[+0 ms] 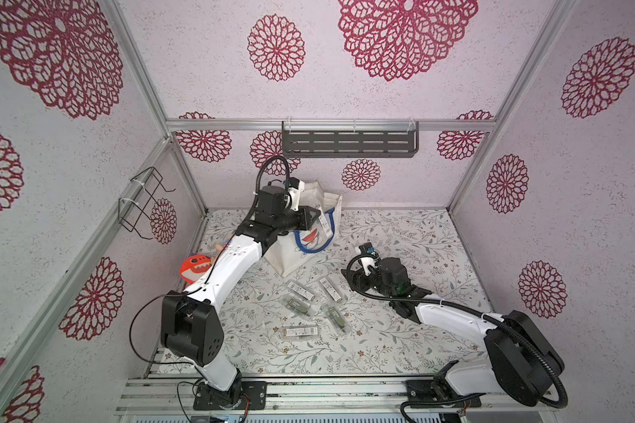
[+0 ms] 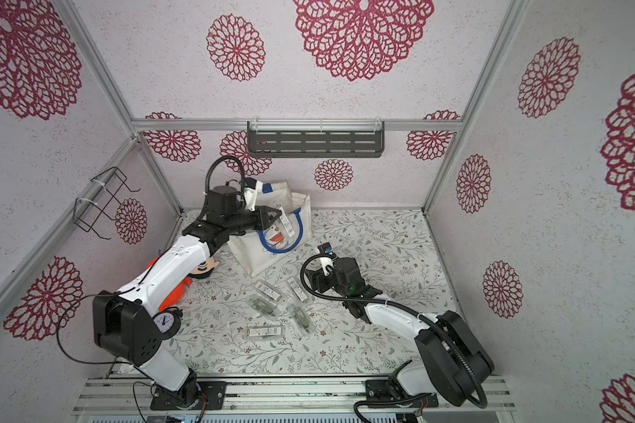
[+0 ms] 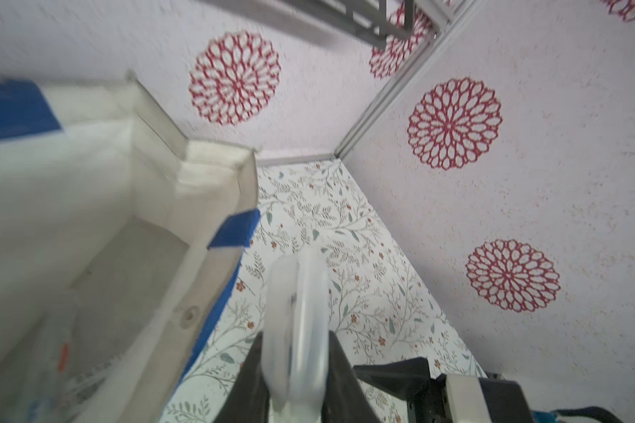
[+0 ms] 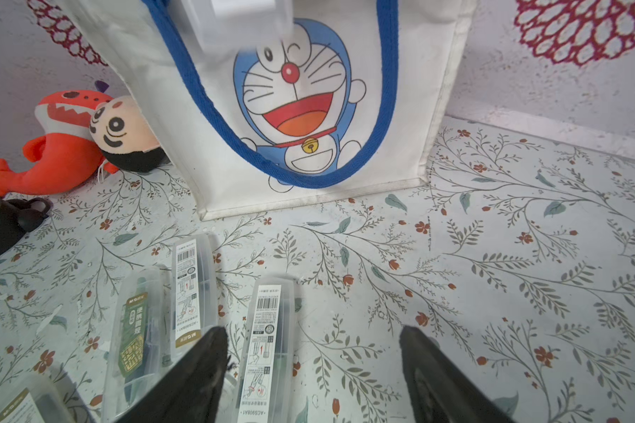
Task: Put the compass set into the canvas bag
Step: Pick up the compass set at the center of the board, then place the compass set in the canvas bag.
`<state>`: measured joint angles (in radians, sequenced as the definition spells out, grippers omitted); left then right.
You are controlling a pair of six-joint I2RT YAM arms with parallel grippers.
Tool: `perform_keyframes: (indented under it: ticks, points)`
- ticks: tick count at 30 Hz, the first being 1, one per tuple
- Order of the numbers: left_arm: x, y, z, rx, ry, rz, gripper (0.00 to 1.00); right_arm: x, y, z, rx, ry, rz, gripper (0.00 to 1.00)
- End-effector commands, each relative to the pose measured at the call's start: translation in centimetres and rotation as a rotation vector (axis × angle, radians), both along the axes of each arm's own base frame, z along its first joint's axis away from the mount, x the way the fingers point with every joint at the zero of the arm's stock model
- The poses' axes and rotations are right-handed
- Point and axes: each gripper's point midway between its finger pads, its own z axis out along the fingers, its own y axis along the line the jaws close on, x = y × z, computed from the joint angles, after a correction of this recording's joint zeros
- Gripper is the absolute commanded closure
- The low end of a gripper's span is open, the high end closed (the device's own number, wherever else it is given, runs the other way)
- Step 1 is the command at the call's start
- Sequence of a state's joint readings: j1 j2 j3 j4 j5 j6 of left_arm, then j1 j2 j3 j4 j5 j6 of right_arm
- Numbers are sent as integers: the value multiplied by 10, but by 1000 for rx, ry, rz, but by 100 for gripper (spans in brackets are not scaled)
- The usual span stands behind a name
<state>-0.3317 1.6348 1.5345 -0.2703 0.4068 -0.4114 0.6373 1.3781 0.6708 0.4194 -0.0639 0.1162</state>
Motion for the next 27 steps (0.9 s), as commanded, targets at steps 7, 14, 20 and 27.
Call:
perform_keyframes:
  ticks: [7,14,20,27]
  points:
    - [21,82,27,69,-58,164,83,9,13,11,0,4,22,25]
    - [55,100,-1,175,-22,198,83,19,22,-4,-68,58,19,26]
    - [85,104,-45,249,55,222,83,20,25,-14,-100,92,10,26]
    - [102,101,-108,299,178,207,84,17,21,-33,-161,134,-8,26]
